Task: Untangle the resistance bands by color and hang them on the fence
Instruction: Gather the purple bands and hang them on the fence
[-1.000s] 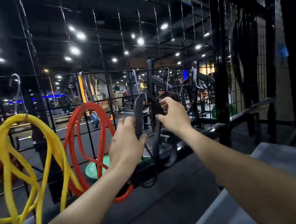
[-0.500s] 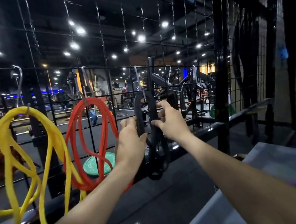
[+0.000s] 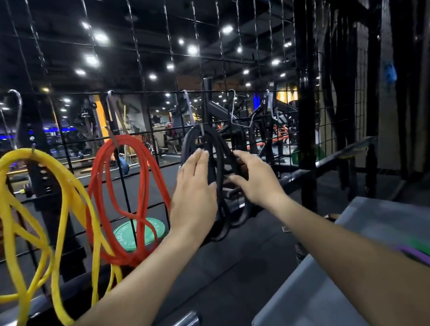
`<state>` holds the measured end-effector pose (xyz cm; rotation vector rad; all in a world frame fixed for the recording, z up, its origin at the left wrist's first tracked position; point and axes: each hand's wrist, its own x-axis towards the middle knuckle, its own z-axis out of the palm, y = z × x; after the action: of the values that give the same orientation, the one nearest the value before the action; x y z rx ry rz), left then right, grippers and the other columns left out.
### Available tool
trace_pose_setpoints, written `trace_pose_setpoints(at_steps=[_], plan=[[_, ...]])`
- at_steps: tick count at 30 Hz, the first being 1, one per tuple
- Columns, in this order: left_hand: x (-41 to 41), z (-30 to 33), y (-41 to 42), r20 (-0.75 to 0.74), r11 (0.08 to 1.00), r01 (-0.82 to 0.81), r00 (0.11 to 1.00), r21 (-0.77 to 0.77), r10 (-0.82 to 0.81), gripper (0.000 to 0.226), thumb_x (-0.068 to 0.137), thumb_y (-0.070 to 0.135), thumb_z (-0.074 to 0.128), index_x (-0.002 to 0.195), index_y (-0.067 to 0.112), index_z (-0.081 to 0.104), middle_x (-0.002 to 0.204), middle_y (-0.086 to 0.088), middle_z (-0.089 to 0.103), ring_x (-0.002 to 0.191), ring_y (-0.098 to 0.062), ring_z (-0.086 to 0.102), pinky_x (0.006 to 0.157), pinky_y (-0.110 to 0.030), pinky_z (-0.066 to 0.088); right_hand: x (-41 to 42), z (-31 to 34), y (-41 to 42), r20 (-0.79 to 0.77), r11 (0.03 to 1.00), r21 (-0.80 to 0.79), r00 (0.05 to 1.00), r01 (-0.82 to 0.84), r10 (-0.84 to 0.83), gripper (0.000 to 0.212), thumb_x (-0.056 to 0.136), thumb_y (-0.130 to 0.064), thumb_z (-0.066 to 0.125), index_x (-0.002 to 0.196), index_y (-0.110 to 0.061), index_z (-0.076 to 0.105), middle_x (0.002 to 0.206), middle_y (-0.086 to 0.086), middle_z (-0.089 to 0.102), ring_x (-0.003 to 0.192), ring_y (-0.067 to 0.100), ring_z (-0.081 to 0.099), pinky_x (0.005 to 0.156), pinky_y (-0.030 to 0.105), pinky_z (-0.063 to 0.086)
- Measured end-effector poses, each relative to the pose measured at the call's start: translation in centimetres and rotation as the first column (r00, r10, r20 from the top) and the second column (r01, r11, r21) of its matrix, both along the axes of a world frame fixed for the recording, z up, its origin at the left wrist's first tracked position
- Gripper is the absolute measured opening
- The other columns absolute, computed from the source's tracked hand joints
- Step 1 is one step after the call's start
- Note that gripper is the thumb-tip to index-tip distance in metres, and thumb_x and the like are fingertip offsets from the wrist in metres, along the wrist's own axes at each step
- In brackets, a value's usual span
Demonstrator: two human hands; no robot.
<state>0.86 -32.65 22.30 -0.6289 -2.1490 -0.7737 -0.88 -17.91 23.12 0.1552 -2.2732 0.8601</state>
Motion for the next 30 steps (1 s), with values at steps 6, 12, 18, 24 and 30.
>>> trace_pose_setpoints(at_steps=[6,12,18,24,30], plan=[[1.3,-2.2,3.5,0.040,0.996,0.044,0.998,-0.077,-0.041,0.045,0.091,0.021,0.053,0.135,0.018,0.042,0.141,0.006,0.039,0.129,-0.015,0.039,0.103,-0.031,0.036,4.4,-2.5,4.3,0.053,0.991,0.033,0.990,0.129,-0.130,0.050,0.088,-0.023,0.062,0.135,-0.015,0.044,0.121,0.003,0.053,0.113,0.019,0.051,0.100,0.037,0.042],[3.3,-6.6,10.3,0.180,0.976,0.192,0.969,-0.107,-0.171,0.036,0.093,0.026,0.050,0.128,0.019,0.047,0.129,0.005,0.047,0.114,-0.016,0.049,0.082,-0.029,0.041,10.4,-7.0,11.5,0.165,0.946,0.050,0.932,0.320,-0.324,0.044,0.088,-0.023,0.061,0.130,-0.015,0.050,0.126,0.006,0.053,0.117,0.021,0.050,0.098,0.036,0.042],[4.9,-12.0,19.2,0.402,0.934,0.348,0.869,-0.083,-0.288,0.033,0.093,0.029,0.050,0.125,0.023,0.047,0.126,0.007,0.046,0.103,-0.019,0.056,0.078,-0.036,0.049,15.4,-12.3,20.0,0.308,0.870,0.074,0.819,0.488,-0.485,0.040,0.087,-0.016,0.062,0.124,-0.006,0.054,0.122,0.015,0.055,0.114,0.030,0.052,0.096,0.035,0.040],[5.2,-17.7,27.7,0.537,0.877,0.477,0.755,-0.057,-0.376,0.038,0.090,0.022,0.054,0.126,0.015,0.049,0.128,-0.004,0.047,0.116,-0.025,0.052,0.090,-0.042,0.047,19.0,-17.7,28.3,0.431,0.783,0.047,0.695,0.620,-0.576,0.037,0.086,-0.016,0.063,0.121,-0.003,0.058,0.123,0.018,0.059,0.118,0.031,0.052,0.103,0.037,0.038],[4.0,-22.1,35.0,0.557,0.827,0.556,0.714,-0.083,-0.425,0.041,0.088,0.013,0.055,0.129,0.012,0.048,0.129,-0.007,0.045,0.117,-0.027,0.049,0.096,-0.040,0.043,20.1,-22.8,34.4,0.514,0.713,0.125,0.570,0.690,-0.641,0.040,0.086,-0.017,0.062,0.124,-0.005,0.056,0.125,0.018,0.056,0.119,0.033,0.048,0.103,0.035,0.037]])
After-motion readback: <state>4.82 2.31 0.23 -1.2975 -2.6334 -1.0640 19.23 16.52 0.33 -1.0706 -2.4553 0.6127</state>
